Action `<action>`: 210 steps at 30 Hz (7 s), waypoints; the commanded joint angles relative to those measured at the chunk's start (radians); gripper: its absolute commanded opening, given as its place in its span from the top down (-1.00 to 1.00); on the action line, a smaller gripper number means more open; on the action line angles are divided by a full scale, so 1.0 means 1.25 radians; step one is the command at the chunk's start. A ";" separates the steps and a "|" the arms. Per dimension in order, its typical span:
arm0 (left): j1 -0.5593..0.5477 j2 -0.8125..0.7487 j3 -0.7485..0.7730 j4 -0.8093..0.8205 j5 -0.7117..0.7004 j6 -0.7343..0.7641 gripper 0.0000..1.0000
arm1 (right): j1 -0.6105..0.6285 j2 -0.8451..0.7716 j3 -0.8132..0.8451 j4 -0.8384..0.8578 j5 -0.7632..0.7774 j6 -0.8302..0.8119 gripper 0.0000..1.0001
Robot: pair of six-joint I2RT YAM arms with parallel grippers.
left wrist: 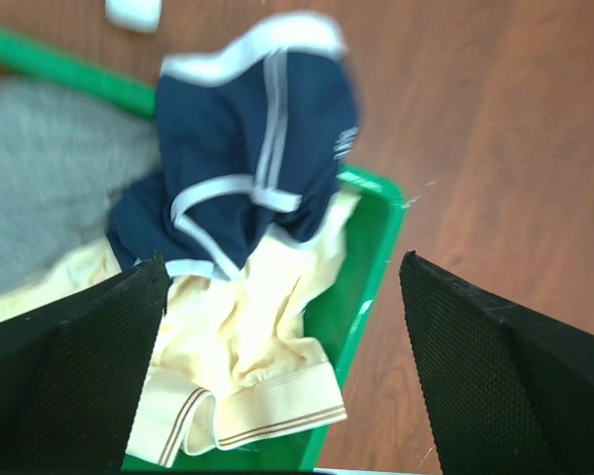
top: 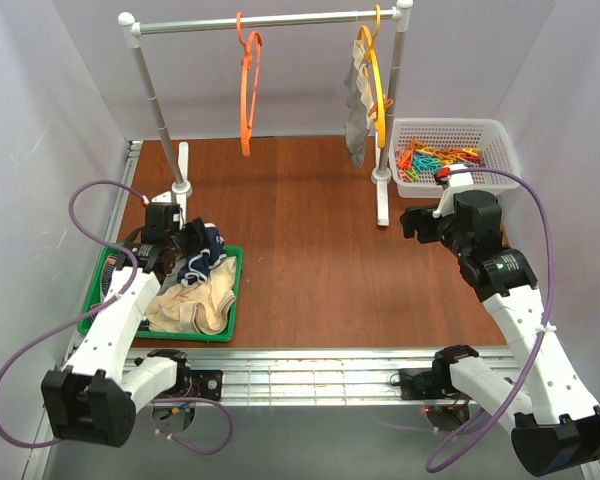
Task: Clip the underwear to the hanger
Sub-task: Pick up the underwear from the bin, then place the underwear at the center of the board, then flatten out the underwear at the center of the board.
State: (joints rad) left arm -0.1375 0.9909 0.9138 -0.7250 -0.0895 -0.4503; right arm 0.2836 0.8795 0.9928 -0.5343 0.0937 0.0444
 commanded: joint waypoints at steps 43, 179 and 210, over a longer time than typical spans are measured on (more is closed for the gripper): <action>0.158 0.187 -0.235 0.370 0.103 -0.056 1.00 | 0.003 0.018 0.054 -0.007 -0.006 -0.082 -0.97; -0.448 0.875 0.488 0.274 0.047 0.018 1.00 | 0.357 0.546 -0.101 0.270 -0.325 0.095 0.97; -0.527 0.568 0.097 0.294 0.022 -0.186 1.00 | 0.266 0.566 -0.043 0.274 -0.212 0.049 0.97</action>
State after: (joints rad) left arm -0.7902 1.7008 1.0527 -0.3416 -0.0490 -0.6449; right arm 0.6388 1.5543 0.8814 -0.2077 -0.1608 0.1394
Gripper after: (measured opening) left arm 0.001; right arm 0.015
